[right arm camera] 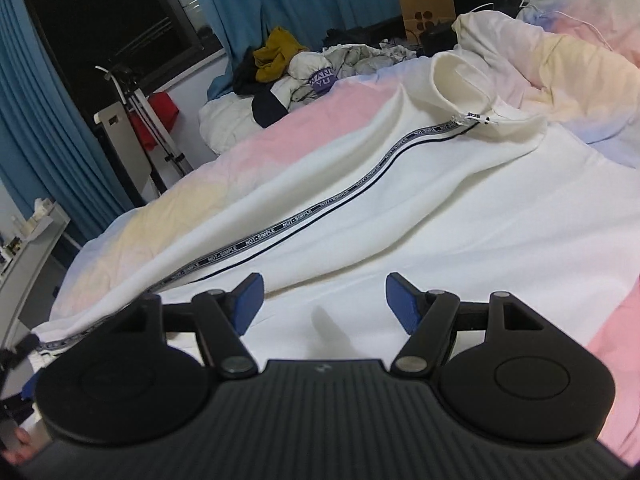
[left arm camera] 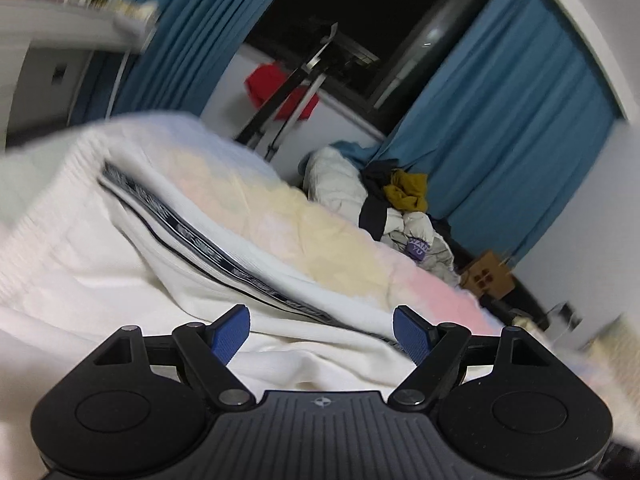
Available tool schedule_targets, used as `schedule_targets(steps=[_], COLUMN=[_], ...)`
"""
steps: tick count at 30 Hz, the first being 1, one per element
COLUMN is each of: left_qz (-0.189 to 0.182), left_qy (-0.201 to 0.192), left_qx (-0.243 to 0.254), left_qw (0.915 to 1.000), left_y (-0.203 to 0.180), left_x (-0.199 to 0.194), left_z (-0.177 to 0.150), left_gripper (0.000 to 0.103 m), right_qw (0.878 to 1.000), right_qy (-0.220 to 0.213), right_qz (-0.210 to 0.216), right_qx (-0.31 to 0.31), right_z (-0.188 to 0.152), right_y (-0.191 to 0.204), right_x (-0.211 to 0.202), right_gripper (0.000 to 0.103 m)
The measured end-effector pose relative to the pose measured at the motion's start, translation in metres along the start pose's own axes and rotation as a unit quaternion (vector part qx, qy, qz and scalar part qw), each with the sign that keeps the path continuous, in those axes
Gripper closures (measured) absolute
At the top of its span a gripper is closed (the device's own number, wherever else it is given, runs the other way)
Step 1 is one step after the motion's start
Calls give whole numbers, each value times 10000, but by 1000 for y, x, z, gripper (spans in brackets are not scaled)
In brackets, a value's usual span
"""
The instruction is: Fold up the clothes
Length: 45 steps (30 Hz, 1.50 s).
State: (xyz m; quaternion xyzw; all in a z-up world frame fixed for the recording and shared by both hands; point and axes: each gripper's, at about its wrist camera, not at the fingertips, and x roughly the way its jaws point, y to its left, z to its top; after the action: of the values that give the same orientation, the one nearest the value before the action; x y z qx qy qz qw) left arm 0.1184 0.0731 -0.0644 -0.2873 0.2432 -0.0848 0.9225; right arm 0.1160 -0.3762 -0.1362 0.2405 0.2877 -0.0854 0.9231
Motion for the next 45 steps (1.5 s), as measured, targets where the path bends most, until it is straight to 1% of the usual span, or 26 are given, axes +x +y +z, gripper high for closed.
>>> schedule_targets(steps=[4, 6, 7, 8, 9, 10, 11, 12, 13, 16, 18, 21, 22, 24, 26, 29, 31, 32, 33, 34, 36, 39, 43, 45], left_qz=[-9, 172, 280, 389, 490, 505, 520, 530, 485, 506, 728, 1161, 1348, 1597, 1618, 1463, 1275, 1184, 1133, 1081, 958, 904, 891, 883], left_qy=[301, 444, 505, 567, 622, 611, 600, 584, 510, 404, 473, 604, 693, 852, 804, 728, 734, 736, 719, 702, 671, 645, 600, 582], left_qx=[-745, -1136, -1299, -1462, -1610, -1601, -1591, -1573, -1453, -1207, -1043, -848, -730, -525, -353, -222, -83, -13, 61, 138, 362, 682, 1042, 1212], left_qw=[9968, 9924, 9898, 9869, 9838, 9839, 9841, 9844, 9869, 9906, 9907, 9878, 9857, 9821, 9829, 9863, 9891, 9902, 9909, 9916, 9925, 9915, 9887, 9870], left_y=[10, 19, 24, 30, 35, 36, 38, 40, 38, 33, 29, 28, 28, 31, 32, 30, 26, 23, 19, 14, 0, -20, -40, -50], left_x=[43, 67, 78, 89, 100, 106, 112, 118, 123, 144, 165, 201, 217, 238, 245, 239, 227, 220, 211, 201, 176, 136, 74, 44], left_z=[15, 23, 28, 32, 36, 43, 50, 57, 67, 93, 105, 114, 112, 107, 102, 100, 99, 98, 97, 95, 86, 70, 34, 16], left_gripper=[23, 26, 29, 33, 51, 68, 74, 81, 88, 91, 92, 92, 92, 92, 91, 88, 77, 73, 63, 57, 56, 50, 40, 39], right_qw=[9998, 9993, 9988, 9980, 9971, 9961, 9958, 9964, 9973, 9984, 9984, 9985, 9984, 9983, 9982, 9984, 9982, 9980, 9979, 9977, 9971, 9957, 9920, 9887], right_qy=[184, 356, 446, 548, 633, 695, 654, 521, 324, -78, -276, -391, -395, -368, -314, -214, -225, -231, -237, -243, -326, -478, -591, -647], right_qz=[-16, -56, -69, -50, -14, 17, 14, -59, -190, -286, -273, -347, -384, -450, -498, -465, -447, -438, -428, -419, -411, -344, -267, -294], right_qx=[11, 136, 204, 302, 430, 551, 633, 662, 631, 480, 415, 189, 117, 64, 95, 253, 344, 390, 435, 481, 558, 710, 1080, 1324], right_z=[-5, -7, -8, -7, -7, -6, -6, -6, -5, -1, 1, 5, 6, 6, 6, 10, 13, 15, 17, 18, 24, 38, 60, 70], right_y=[-5, -9, -11, -13, -15, -17, -19, -19, -18, -14, -12, -10, -9, -13, -19, -29, -33, -35, -37, -39, -43, -55, -81, -98], right_x=[22, 36, 43, 48, 52, 55, 54, 51, 48, 44, 47, 63, 70, 84, 96, 106, 107, 107, 107, 108, 104, 94, 84, 79], right_gripper=[33, 33, 33, 33, 33, 33, 33, 34, 33, 32, 33, 33, 33, 33, 33, 33, 33, 33, 33, 33, 33, 33, 33, 33])
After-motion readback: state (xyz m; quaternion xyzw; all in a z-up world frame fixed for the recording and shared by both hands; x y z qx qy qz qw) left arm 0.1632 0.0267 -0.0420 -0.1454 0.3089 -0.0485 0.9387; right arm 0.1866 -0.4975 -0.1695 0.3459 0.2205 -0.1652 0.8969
